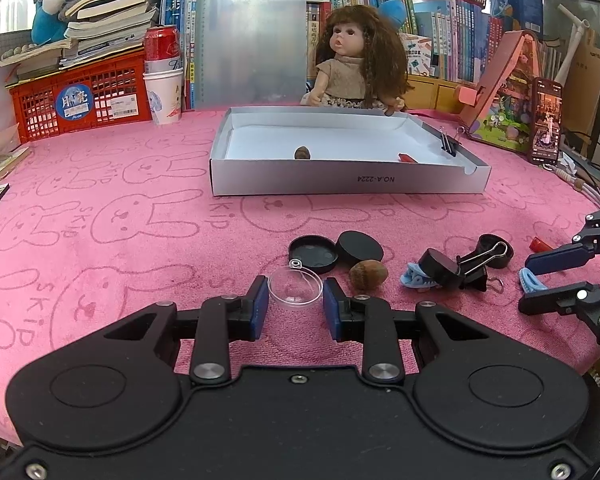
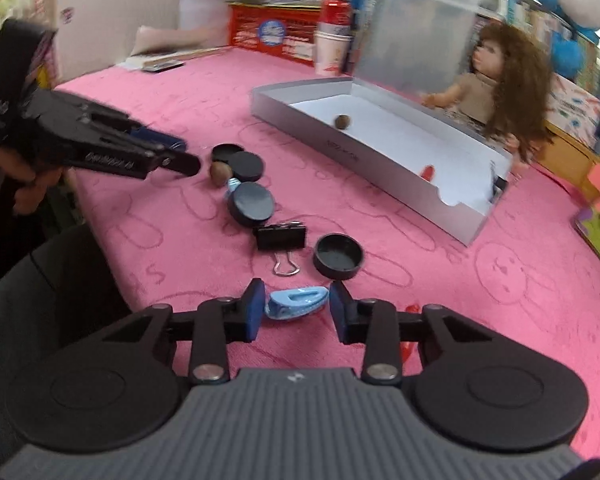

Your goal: Organize rigid objects

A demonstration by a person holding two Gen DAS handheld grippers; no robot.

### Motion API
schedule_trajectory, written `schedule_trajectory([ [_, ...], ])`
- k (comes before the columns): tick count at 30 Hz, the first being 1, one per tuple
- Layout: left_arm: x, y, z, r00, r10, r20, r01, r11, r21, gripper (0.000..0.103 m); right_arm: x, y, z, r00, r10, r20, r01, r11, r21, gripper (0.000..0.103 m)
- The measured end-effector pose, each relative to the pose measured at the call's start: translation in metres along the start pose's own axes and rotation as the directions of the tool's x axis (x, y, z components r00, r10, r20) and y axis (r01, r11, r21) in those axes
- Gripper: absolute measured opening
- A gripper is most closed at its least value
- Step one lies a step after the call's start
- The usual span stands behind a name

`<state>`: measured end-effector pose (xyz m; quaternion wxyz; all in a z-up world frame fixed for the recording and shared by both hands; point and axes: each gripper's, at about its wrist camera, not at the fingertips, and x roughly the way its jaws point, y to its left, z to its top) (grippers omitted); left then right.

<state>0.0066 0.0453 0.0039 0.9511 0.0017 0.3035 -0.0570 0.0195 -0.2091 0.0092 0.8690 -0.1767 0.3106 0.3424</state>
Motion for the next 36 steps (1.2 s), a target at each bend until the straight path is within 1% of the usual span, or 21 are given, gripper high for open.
schedule_trajectory([
  [2,0.000,0.000,0.000,1.000,0.002,0.001,-0.002,1.000,0.001,0.027,0.000,0.000,-0.001,0.999,-0.042,0.006,0.042,0.997,0.057,0.040],
  [5,0.001,0.000,0.000,1.000,0.006,0.005,-0.006,1.000,0.002,0.027,-0.001,0.002,-0.002,0.992,-0.120,0.023,0.115,0.981,0.159,0.040],
  [8,0.002,0.000,0.000,1.000,0.014,0.011,-0.014,1.000,-0.004,0.028,-0.002,0.004,-0.002,0.985,-0.171,0.037,0.157,0.957,0.243,0.040],
  [11,0.004,0.000,0.002,1.000,0.020,0.015,-0.020,1.000,-0.003,0.028,0.000,0.008,-0.002,0.980,-0.194,0.049,0.172,0.940,0.296,0.040],
  [15,0.004,-0.002,0.003,0.999,0.028,0.023,-0.028,1.000,0.003,0.027,0.004,0.011,0.002,0.976,-0.211,0.046,0.187,0.931,0.312,0.040],
  [17,0.001,-0.004,0.004,0.999,0.037,0.039,-0.038,0.999,0.014,0.027,0.005,0.013,0.004,0.973,-0.227,0.046,0.202,0.929,0.311,0.040],
  [22,-0.005,-0.004,0.014,0.997,0.030,0.071,-0.030,1.000,0.004,0.027,-0.001,0.009,0.012,0.964,-0.259,0.065,0.223,0.913,0.341,0.040],
  [28,-0.004,-0.003,0.041,0.995,0.002,0.098,-0.001,1.000,-0.007,0.027,0.001,-0.004,0.027,0.955,-0.289,0.073,0.243,0.896,0.372,0.040],
  [36,0.019,-0.005,0.086,0.992,-0.019,0.128,0.022,0.999,-0.027,0.027,0.014,-0.031,0.055,0.932,-0.354,0.077,0.291,0.858,0.424,0.040],
])
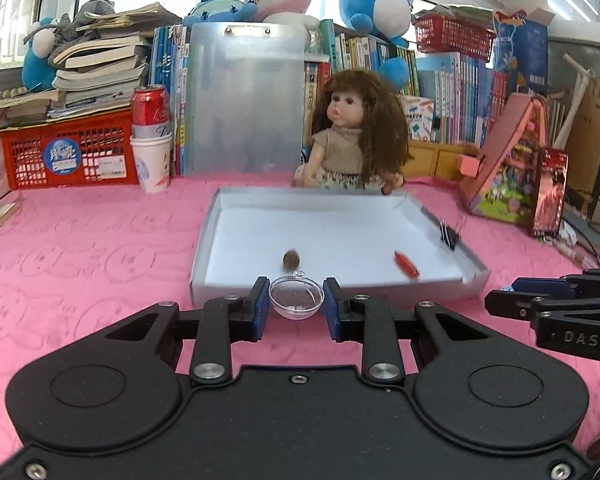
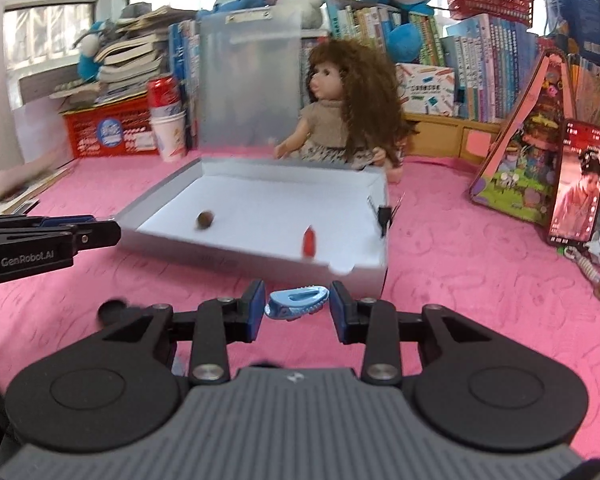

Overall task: Organize rigid objects
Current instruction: 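Carry the blue clip with right tool while left tool carries the dome over the tray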

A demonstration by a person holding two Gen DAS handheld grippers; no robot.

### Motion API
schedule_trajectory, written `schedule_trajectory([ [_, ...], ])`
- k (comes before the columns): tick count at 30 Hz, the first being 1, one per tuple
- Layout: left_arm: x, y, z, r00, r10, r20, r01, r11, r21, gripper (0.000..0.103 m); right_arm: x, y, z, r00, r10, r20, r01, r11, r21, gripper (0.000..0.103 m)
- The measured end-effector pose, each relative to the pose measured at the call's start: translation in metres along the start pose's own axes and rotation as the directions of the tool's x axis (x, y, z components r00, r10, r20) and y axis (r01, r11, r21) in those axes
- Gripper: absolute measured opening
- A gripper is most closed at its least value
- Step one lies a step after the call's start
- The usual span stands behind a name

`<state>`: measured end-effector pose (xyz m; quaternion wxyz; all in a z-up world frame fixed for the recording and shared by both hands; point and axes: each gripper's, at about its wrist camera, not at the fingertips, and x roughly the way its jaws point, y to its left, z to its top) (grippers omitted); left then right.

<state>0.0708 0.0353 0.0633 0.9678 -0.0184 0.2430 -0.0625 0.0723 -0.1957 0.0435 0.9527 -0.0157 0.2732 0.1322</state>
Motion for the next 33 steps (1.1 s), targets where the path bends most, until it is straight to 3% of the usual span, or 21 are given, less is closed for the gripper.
schedule_trajectory([
  [16,0.080,0.000,0.034,0.998,0.032,-0.053,-0.034,0.999,-0.033,0.027,0.059,-0.012,0.039,0.999,-0.040,-0.014,0.041,0.994,0.099,0.040],
  [26,0.121,0.016,0.049,0.992,0.011,-0.128,-0.022,0.996,-0.088,0.027,0.095,-0.019,0.054,0.998,-0.004,-0.069,0.013,0.991,0.136,0.040],
  [33,0.162,0.023,0.069,0.981,0.010,-0.193,-0.032,0.993,-0.109,0.027,0.132,-0.036,0.080,0.987,0.075,-0.141,-0.041,0.971,0.234,0.040],
])
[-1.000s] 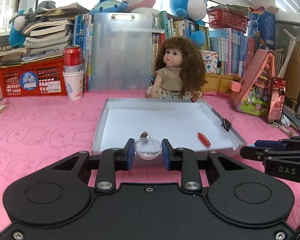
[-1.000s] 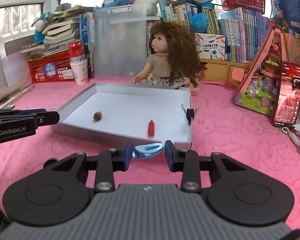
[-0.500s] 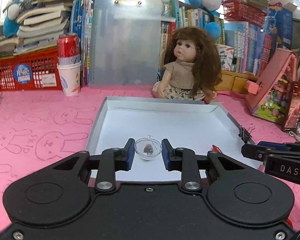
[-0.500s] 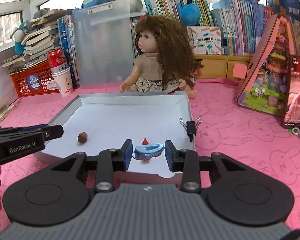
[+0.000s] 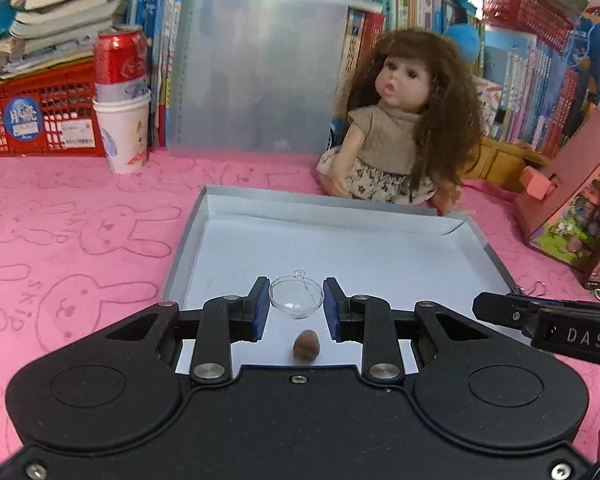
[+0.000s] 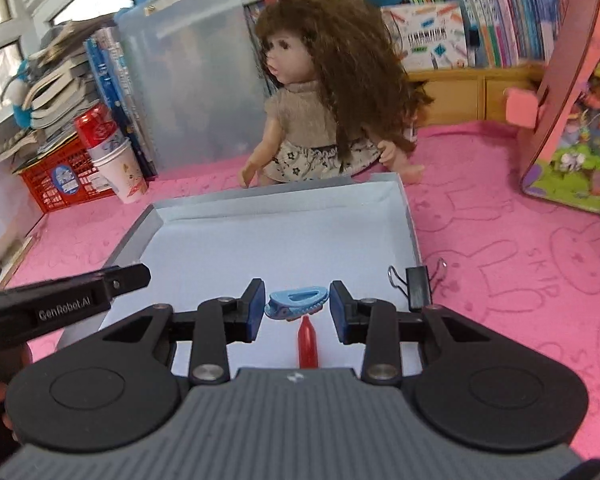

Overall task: Organize rigid objects
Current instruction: 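Carry the blue clip with right tool while left tool carries the dome over the tray, then open right tool to drop the blue clip while left tool releases the dome in the tray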

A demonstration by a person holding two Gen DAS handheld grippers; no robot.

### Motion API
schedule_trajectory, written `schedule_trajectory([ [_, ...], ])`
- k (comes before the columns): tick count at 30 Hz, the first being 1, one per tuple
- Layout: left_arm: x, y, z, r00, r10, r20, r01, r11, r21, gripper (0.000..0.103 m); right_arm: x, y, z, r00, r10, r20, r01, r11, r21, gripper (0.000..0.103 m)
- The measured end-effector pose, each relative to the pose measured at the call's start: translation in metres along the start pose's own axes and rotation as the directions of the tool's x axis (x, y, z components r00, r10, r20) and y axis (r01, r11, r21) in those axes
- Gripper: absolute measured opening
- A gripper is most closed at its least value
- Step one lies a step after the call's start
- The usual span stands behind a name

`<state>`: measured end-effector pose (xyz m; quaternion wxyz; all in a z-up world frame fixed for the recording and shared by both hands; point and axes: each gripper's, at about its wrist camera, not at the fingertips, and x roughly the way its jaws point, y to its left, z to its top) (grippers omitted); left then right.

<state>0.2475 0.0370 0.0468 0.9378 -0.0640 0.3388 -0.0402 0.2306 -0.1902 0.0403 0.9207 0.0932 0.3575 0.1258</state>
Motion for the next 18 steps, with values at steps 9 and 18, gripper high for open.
schedule_trajectory([
  [9,0.038,-0.002,0.001,0.997,0.040,-0.063,-0.040,0.999,0.003,0.027,0.032,-0.004,0.008,0.998,-0.024,-0.054,0.025,0.999,0.028,0.040],
  [18,0.047,-0.002,-0.003,0.996,0.047,-0.073,-0.046,0.999,0.018,0.027,0.046,0.000,0.006,0.997,-0.033,-0.067,0.034,0.999,0.014,0.041],
])
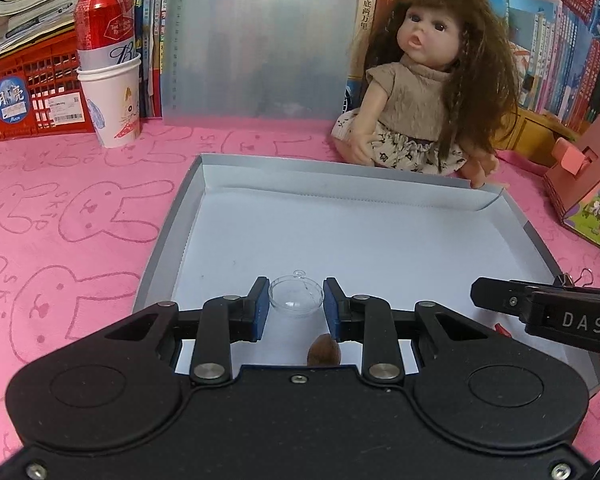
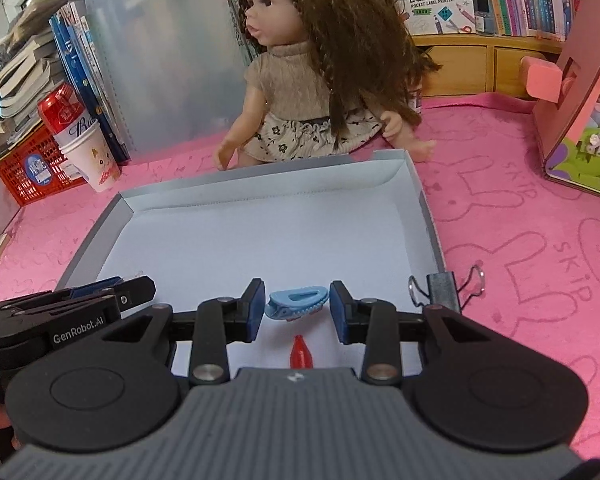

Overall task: Organize rigid objects
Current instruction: 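Open right tool to drop the blue clip while left tool releases the dome in the tray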

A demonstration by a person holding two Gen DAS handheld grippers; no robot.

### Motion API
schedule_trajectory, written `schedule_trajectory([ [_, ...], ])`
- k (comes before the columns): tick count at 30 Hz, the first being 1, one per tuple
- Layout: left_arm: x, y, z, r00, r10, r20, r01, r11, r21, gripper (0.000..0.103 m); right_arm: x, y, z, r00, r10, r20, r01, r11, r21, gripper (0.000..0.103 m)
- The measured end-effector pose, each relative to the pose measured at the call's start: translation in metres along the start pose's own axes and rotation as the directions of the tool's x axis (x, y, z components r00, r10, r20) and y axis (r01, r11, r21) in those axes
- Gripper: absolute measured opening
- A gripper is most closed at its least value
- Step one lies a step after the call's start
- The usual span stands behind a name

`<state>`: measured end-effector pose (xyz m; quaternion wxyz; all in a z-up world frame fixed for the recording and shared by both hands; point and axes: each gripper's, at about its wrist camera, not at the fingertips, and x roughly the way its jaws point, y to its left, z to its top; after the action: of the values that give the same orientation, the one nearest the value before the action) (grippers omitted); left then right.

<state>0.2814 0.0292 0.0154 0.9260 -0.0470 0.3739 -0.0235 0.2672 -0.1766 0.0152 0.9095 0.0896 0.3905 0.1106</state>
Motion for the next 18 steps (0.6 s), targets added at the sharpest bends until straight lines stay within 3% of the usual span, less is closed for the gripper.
schedule_trajectory([
  [4,0.000,0.000,-0.001,1.000,-0.003,-0.002,0.003,1.000,0.003,0.029,0.002,0.003,-0.002,1.000,-0.004,0.001,0.004,1.000,-0.012,0.043],
  [6,-0.003,-0.001,-0.001,1.000,0.000,0.004,0.000,1.000,0.007,0.038,0.001,0.005,-0.004,1.000,-0.005,0.003,0.005,1.000,-0.027,0.048],
  [7,-0.005,-0.001,-0.001,1.000,-0.001,0.012,0.000,1.000,0.007,0.045,0.000,0.006,-0.005,1.000,-0.007,0.008,0.007,0.999,-0.034,0.058],
  [18,-0.049,-0.004,-0.008,0.994,-0.038,0.101,0.032,0.998,0.060,0.073,-0.039,0.012,-0.015,0.995,0.027,0.094,-0.017,0.994,-0.105,0.070],
])
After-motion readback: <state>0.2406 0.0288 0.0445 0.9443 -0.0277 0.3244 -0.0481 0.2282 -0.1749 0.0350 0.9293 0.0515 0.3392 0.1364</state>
